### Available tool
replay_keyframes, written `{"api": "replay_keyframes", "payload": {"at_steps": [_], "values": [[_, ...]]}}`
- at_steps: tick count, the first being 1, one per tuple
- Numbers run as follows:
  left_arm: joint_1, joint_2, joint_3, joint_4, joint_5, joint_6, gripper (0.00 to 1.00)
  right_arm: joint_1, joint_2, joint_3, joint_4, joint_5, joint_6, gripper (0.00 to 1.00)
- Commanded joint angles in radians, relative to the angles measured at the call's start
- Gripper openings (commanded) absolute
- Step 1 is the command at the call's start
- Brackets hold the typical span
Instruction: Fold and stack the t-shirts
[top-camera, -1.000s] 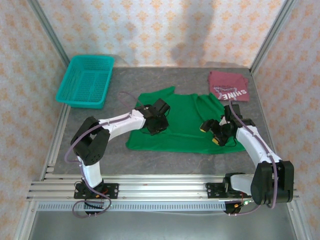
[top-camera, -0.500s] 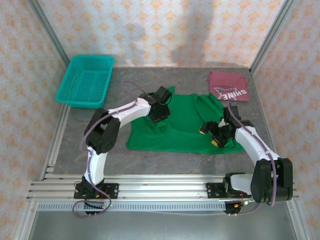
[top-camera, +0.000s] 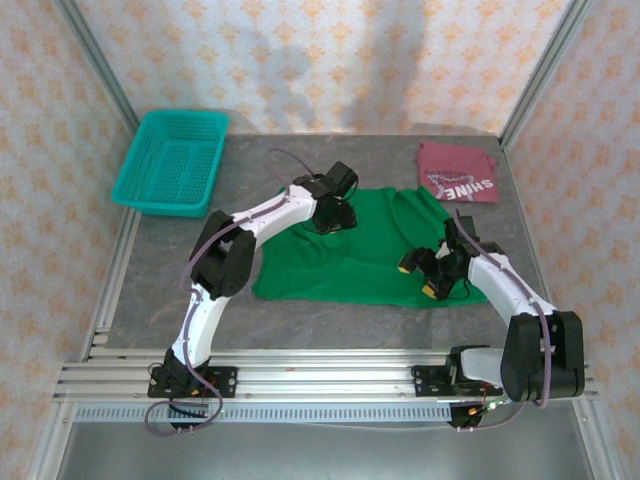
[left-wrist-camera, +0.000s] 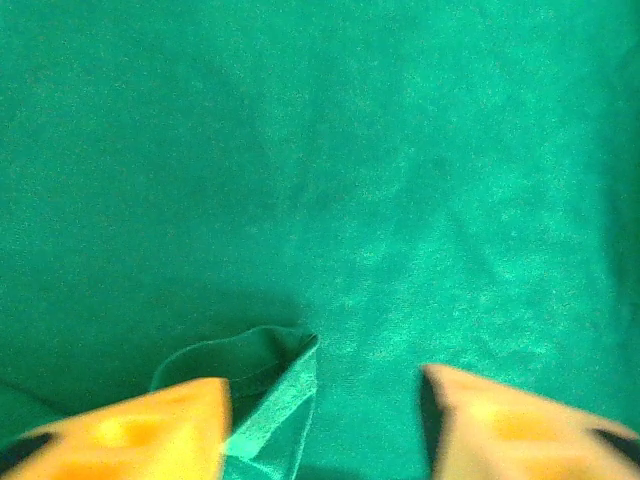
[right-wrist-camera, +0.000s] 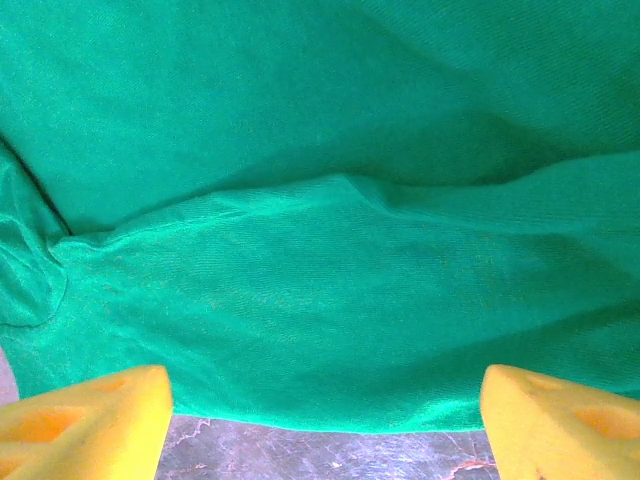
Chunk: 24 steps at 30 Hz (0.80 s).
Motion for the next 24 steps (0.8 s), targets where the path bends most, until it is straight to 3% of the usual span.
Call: {"api": "replay_keyframes", "payload": {"at_steps": [1, 5, 9, 12, 15, 17, 24], "values": [[0.004, -0.108, 0.017, -0.058, -0.091, 0.004, 0.65, 0.007, 0.004, 0.0, -0.004, 0.023, -0.013, 0.81], [0.017, -0.296, -0.116, -0.064, -0.192, -0.041, 0.81, 0.007, -0.006, 0.0, -0.01, 0.02, -0.017, 0.81], [0.038, -0.41, -0.26, -0.087, -0.206, -0.077, 0.81, 0.007, -0.013, 0.002, -0.014, 0.017, -0.022, 0.81], [0.043, -0.452, -0.398, -0.009, -0.168, -0.108, 0.73, 0.008, -0.023, 0.008, 0.019, -0.02, -0.015, 0.81], [0.048, -0.455, -0.51, 0.088, -0.131, -0.157, 0.47, 0.025, -0.022, 0.022, 0.109, -0.081, 0.023, 0.77], [0.051, -0.436, -0.558, 0.147, -0.12, -0.184, 0.35, 0.066, -0.004, 0.049, 0.179, -0.115, 0.052, 0.72], [0.087, -0.351, -0.566, 0.186, -0.164, -0.202, 0.31, 0.233, 0.171, 0.204, 0.314, -0.088, 0.077, 0.55]]}}
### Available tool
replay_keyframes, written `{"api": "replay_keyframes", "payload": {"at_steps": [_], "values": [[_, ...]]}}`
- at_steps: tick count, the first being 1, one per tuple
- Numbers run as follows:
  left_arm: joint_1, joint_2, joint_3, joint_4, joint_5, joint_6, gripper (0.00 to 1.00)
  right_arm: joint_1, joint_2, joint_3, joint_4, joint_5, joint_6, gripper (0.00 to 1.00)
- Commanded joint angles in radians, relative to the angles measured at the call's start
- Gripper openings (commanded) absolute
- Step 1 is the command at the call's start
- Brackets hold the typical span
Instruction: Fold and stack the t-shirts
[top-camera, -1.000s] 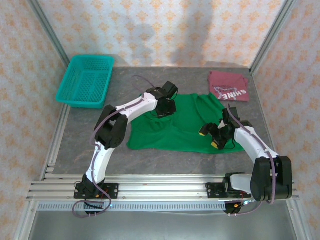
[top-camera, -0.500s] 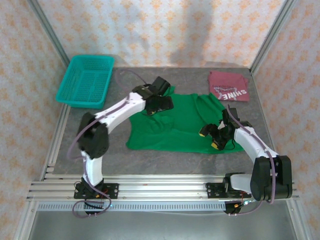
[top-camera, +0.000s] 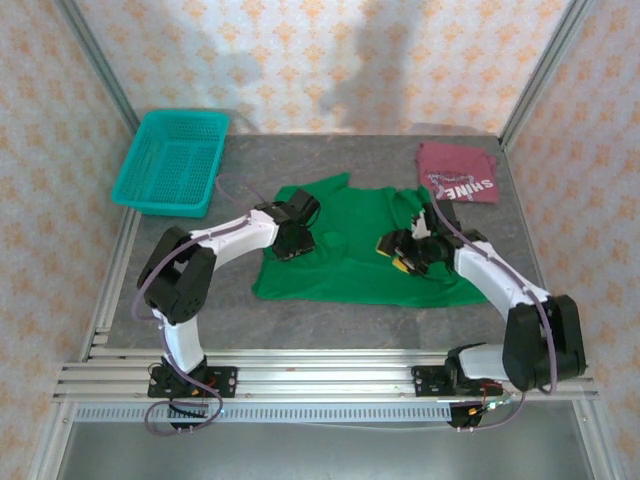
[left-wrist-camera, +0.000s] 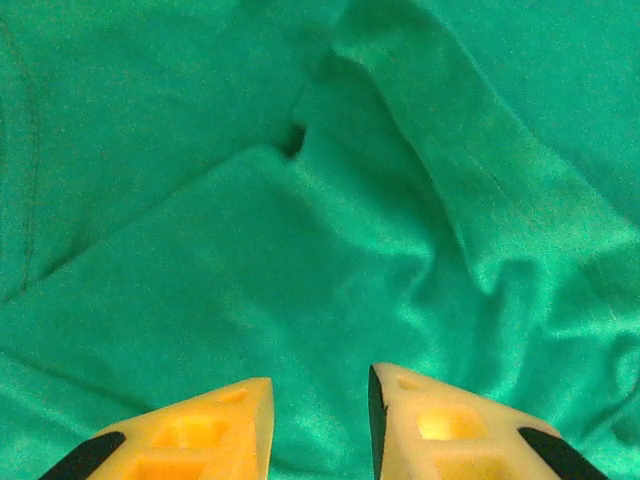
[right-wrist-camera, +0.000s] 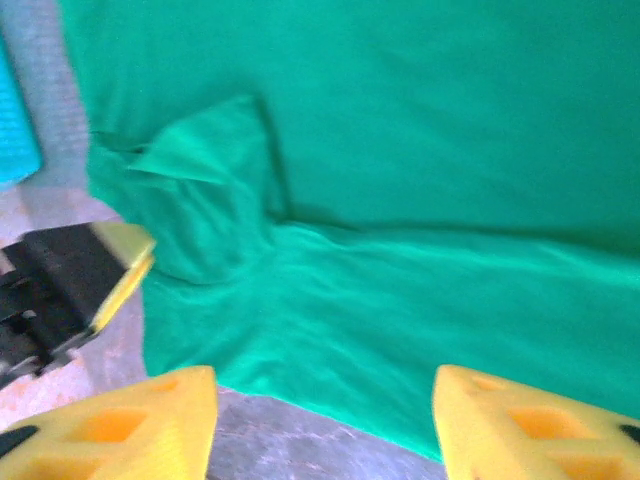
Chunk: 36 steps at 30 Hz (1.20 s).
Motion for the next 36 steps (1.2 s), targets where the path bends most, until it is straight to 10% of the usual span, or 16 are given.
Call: {"api": "replay_keyframes", "payload": {"at_steps": [1, 23, 36], "values": [[0.031, 0.004, 0.016, 0.053, -0.062, -0.031, 0.32, 0.056, 0.106, 0.084, 0.111, 0.006, 0.017, 0.53], [0.113, -0.002, -0.127, -0.105, -0.202, -0.021, 0.48, 0.201, 0.646, 0.415, 0.145, 0.289, 0.206, 0.1], [0.149, -0.093, -0.17, -0.09, -0.205, 0.009, 0.53, 0.201, 0.639, 0.462, 0.189, 0.321, 0.257, 0.12]]}}
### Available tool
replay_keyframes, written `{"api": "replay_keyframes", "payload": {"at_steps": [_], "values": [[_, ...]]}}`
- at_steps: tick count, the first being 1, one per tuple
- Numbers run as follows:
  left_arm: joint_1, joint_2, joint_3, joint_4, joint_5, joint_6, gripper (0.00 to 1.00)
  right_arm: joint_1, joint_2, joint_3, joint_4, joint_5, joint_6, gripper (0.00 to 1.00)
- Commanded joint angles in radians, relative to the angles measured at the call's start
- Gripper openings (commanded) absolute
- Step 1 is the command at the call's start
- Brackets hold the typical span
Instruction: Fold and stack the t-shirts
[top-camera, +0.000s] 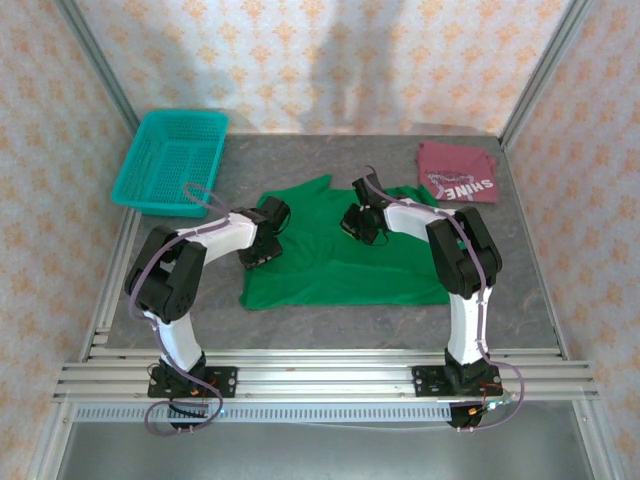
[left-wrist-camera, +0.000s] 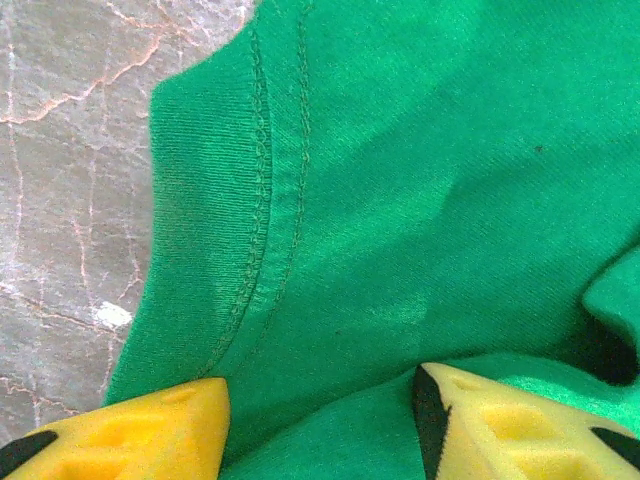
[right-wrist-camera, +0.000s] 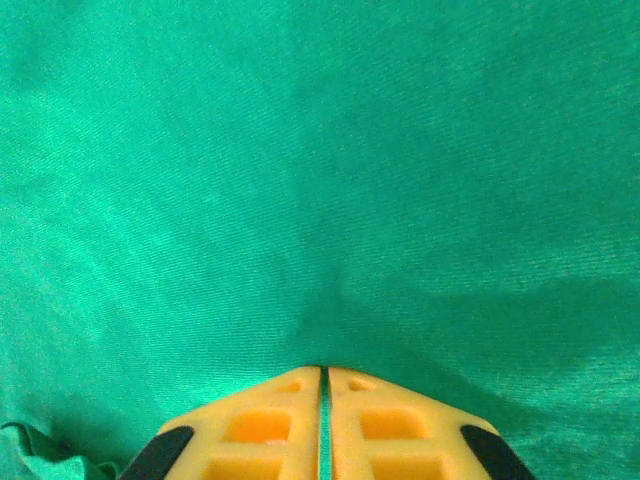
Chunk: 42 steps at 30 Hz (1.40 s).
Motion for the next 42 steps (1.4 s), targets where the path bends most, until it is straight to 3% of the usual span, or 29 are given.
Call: {"api": "replay_keyframes", "payload": {"at_steps": [1, 5, 11, 13, 15, 18, 22, 33, 42], "values": [[0.006, -0.061, 0.002, -0.056, -0.05, 0.024, 0.54, -0.002, -0.048, 0.001, 0.024, 0.015, 0.006, 0.13], [0.006, -0.164, 0.043, -0.114, -0.097, 0.04, 0.58, -0.031, -0.187, 0.001, -0.092, 0.025, -0.102, 0.2], [-0.009, -0.353, 0.084, -0.145, -0.059, 0.058, 0.65, -0.182, -0.488, -0.085, -0.356, -0.004, -0.298, 0.52], [-0.033, -0.385, 0.076, -0.149, -0.03, 0.059, 0.67, -0.264, -0.567, -0.127, -0.492, 0.015, -0.353, 0.55], [-0.058, -0.399, 0.054, -0.13, 0.015, 0.05, 0.67, -0.362, -0.635, -0.202, -0.577, 0.009, -0.385, 0.52], [-0.127, -0.398, 0.007, -0.085, 0.026, 0.036, 0.67, -0.49, -0.728, -0.351, -0.565, -0.07, -0.416, 0.33], [-0.174, -0.387, -0.092, 0.009, 0.068, -0.016, 0.66, -0.525, -0.738, -0.436, -0.523, -0.196, -0.432, 0.16], [-0.19, -0.418, -0.259, 0.035, 0.024, -0.07, 0.65, -0.526, -0.651, -0.535, -0.506, -0.054, -0.384, 0.11], [-0.112, -0.411, -0.376, -0.042, -0.035, -0.145, 0.65, -0.526, -0.562, -0.565, -0.326, -0.002, -0.295, 0.15]]}}
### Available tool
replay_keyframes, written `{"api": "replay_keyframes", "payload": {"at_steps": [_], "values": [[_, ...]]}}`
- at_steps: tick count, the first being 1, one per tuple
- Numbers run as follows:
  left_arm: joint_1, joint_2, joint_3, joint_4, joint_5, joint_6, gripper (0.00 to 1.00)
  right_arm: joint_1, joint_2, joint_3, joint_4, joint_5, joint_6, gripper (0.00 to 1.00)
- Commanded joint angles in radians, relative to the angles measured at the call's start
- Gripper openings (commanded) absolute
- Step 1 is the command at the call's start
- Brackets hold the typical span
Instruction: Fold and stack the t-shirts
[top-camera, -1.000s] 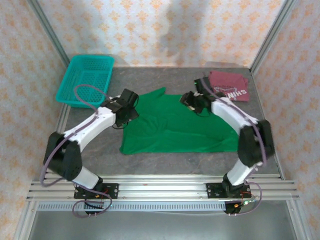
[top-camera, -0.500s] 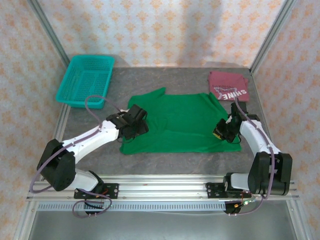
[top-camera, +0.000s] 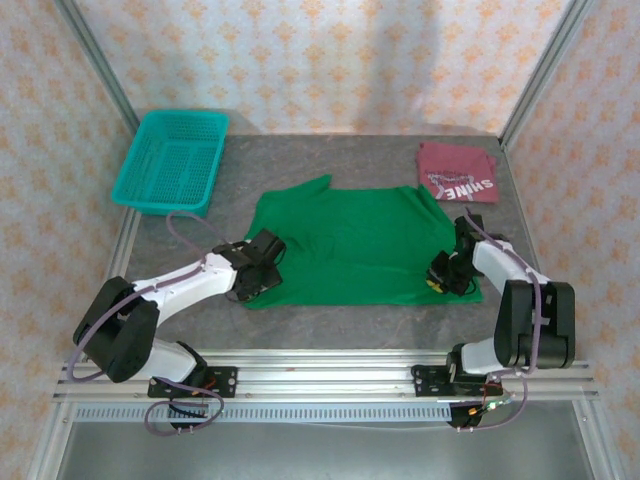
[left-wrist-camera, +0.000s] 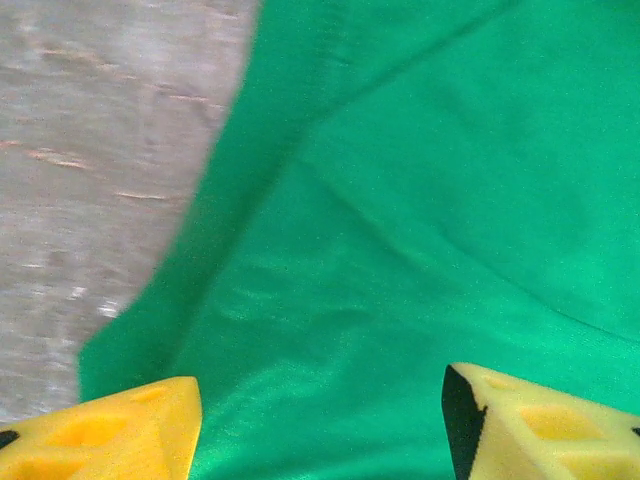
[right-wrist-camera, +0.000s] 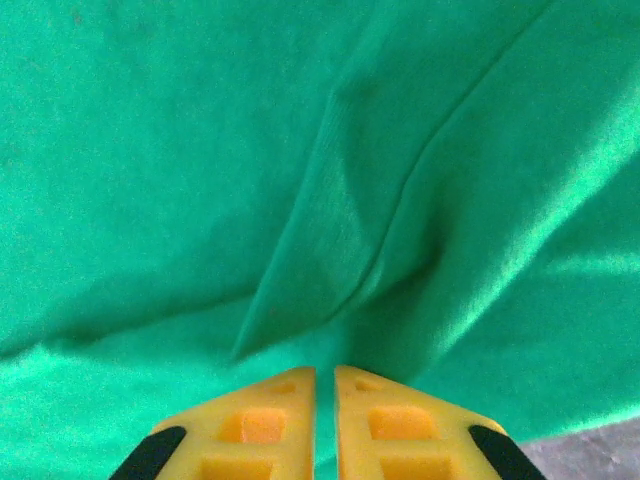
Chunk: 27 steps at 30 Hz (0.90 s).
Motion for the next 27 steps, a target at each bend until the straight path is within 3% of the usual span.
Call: {"api": "replay_keyframes", "payload": {"at_steps": [1, 8, 14, 21, 27], "values": [[0.051, -0.019, -0.055, -0.063, -0.07, -0.05, 0.65, -0.002, 0.042, -0.008, 0.137, 0.024, 0.057, 0.18], [0.166, -0.049, -0.149, -0.092, -0.09, -0.033, 0.65, -0.002, 0.164, 0.021, 0.296, -0.055, 0.083, 0.4], [0.237, -0.124, -0.208, -0.124, -0.112, -0.015, 0.68, -0.056, 0.12, 0.028, 0.309, -0.005, 0.08, 0.63], [0.287, -0.198, -0.244, -0.157, -0.112, 0.014, 0.7, -0.137, 0.056, 0.049, 0.192, 0.041, 0.035, 0.69], [0.276, -0.318, -0.197, -0.119, -0.039, 0.045, 0.71, -0.141, -0.139, 0.029, 0.13, 0.01, 0.011, 0.73]]}}
